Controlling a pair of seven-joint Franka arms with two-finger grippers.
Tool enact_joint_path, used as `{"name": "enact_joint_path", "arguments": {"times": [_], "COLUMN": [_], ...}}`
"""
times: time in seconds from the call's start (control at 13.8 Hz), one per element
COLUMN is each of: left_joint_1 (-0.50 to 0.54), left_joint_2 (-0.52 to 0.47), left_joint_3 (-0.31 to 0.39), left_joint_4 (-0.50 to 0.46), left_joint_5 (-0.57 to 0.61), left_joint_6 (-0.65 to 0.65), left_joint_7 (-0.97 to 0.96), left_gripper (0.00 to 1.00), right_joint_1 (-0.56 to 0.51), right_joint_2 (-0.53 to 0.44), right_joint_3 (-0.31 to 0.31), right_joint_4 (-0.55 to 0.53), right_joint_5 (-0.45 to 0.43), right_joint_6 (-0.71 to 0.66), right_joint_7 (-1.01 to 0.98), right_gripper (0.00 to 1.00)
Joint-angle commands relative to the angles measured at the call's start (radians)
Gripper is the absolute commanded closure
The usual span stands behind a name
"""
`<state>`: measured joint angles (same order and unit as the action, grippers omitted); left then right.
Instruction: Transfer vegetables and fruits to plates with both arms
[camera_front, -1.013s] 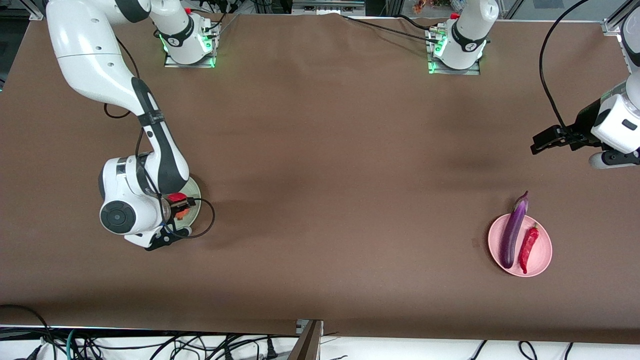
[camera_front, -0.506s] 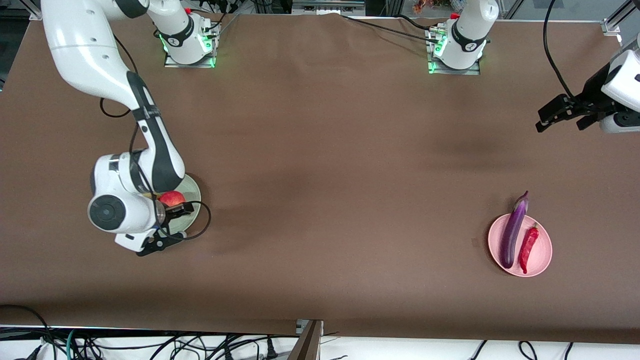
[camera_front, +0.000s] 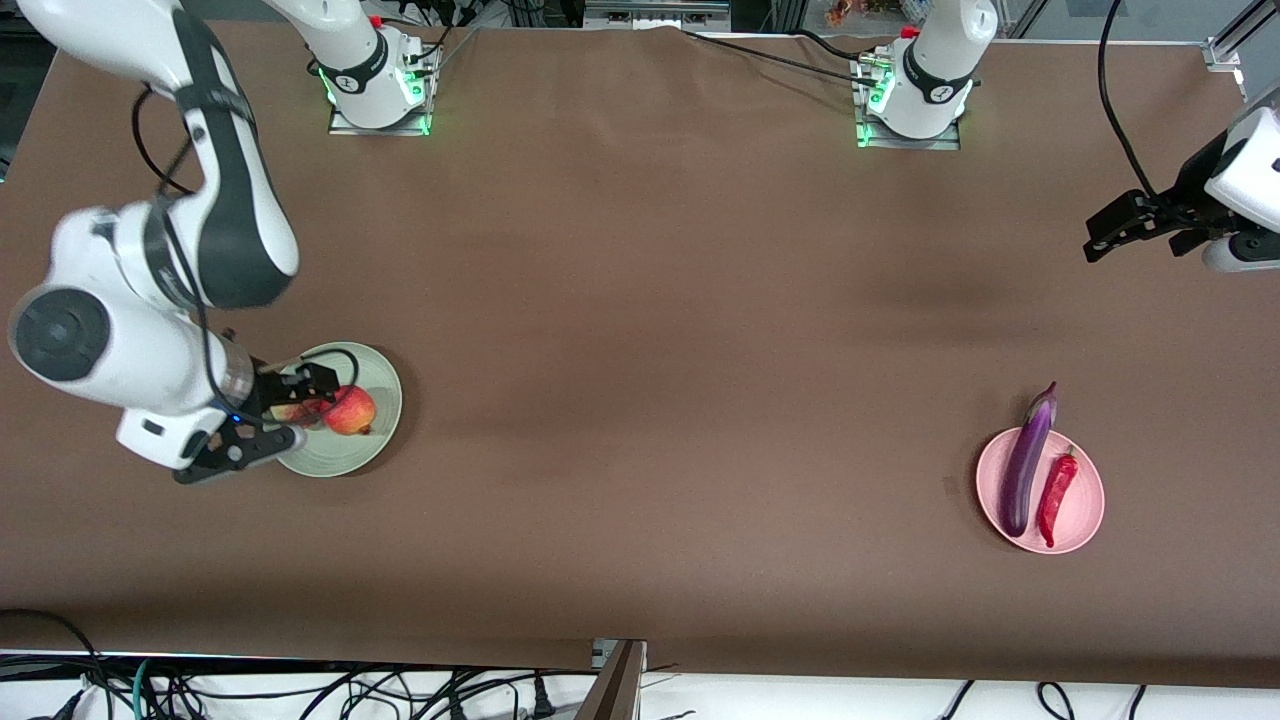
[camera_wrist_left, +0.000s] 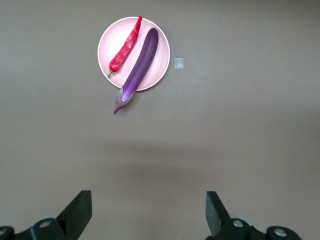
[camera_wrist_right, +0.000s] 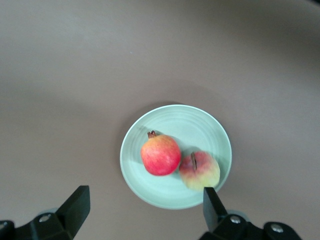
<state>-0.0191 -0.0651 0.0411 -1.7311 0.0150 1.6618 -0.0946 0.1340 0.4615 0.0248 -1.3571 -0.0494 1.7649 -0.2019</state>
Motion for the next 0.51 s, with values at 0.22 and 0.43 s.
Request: {"name": "enact_joint_path", "arguments": {"times": [0.22, 0.43], "left_joint_1": [0.028, 0.028], "left_joint_2": [0.027, 0.03], "left_joint_3": [-0.009, -0.01], "left_joint_4": [0.048, 0.048], "left_joint_5": [-0.014, -0.013], "left_joint_6": [-0.027, -0.028], "left_joint_7": [0.029, 0.027], "left_gripper": [0.0, 0.0], "right_joint_1": [-0.04, -0.057], "right_joint_2": [-0.288, -0.388], "right_joint_3": [0.015, 0.015], "right_joint_4": [-0.129, -0.224], "right_joint_5": [0.019, 0.011], "right_joint_6": [-0.065, -0.074], "right_joint_7": [-0.005, -0.01], "right_gripper": [0.0, 0.0]}}
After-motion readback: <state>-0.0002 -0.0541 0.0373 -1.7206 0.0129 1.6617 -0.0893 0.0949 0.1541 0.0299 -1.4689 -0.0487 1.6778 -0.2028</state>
